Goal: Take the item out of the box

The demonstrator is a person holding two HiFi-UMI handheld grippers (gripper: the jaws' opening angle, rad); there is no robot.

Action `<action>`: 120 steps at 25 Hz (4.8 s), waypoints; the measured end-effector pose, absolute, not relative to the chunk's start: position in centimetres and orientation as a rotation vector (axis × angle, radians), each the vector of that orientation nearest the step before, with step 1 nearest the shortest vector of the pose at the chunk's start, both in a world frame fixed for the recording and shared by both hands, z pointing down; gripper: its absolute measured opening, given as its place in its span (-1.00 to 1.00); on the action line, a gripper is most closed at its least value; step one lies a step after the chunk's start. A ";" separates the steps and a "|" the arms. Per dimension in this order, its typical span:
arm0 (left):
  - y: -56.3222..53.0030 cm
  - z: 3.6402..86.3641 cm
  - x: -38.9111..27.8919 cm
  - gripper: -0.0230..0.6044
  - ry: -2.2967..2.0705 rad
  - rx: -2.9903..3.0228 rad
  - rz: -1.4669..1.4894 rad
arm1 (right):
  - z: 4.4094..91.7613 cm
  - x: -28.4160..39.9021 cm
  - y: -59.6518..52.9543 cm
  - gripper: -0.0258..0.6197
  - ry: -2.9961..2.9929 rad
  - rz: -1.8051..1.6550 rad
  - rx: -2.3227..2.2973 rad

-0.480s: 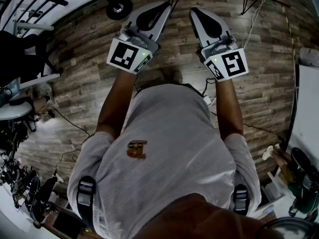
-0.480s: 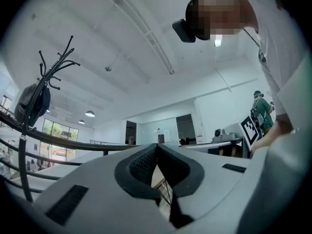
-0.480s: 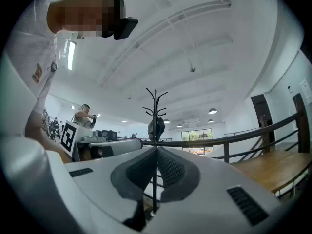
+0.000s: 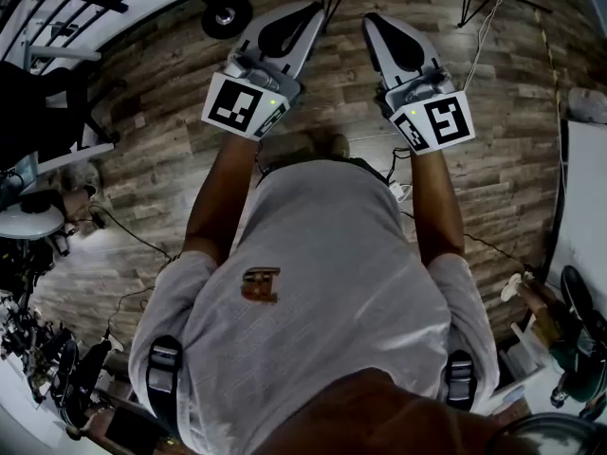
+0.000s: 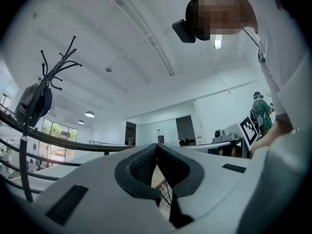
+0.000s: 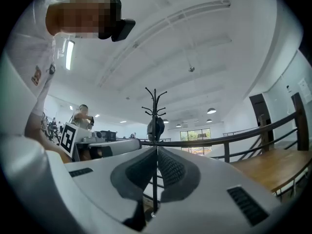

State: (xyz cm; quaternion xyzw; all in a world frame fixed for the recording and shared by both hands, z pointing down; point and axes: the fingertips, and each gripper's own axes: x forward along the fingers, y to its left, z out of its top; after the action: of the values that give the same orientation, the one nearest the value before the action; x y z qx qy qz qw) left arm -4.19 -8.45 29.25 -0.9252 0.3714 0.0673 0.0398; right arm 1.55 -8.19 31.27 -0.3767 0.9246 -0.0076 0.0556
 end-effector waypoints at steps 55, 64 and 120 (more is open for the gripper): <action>-13.9 27.6 -6.3 -0.87 1.201 -2.738 0.202 | 30.1 1.8 -13.2 -0.83 2.907 0.080 -1.089; -14.1 28.3 -6.9 -0.87 1.266 -2.747 0.151 | 30.5 1.4 -13.4 -0.83 2.957 0.027 -1.029; -16.7 54.6 0.2 -0.11 -0.159 -2.417 -1.577 | 37.1 4.2 -12.2 -0.83 2.914 -0.262 -1.486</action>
State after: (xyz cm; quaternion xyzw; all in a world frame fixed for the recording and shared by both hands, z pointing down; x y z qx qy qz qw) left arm 0.17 -16.68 54.61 -0.8296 -0.0547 -0.5414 0.1252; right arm 4.17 -12.22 37.12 -0.4517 0.8859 -0.0796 -0.0699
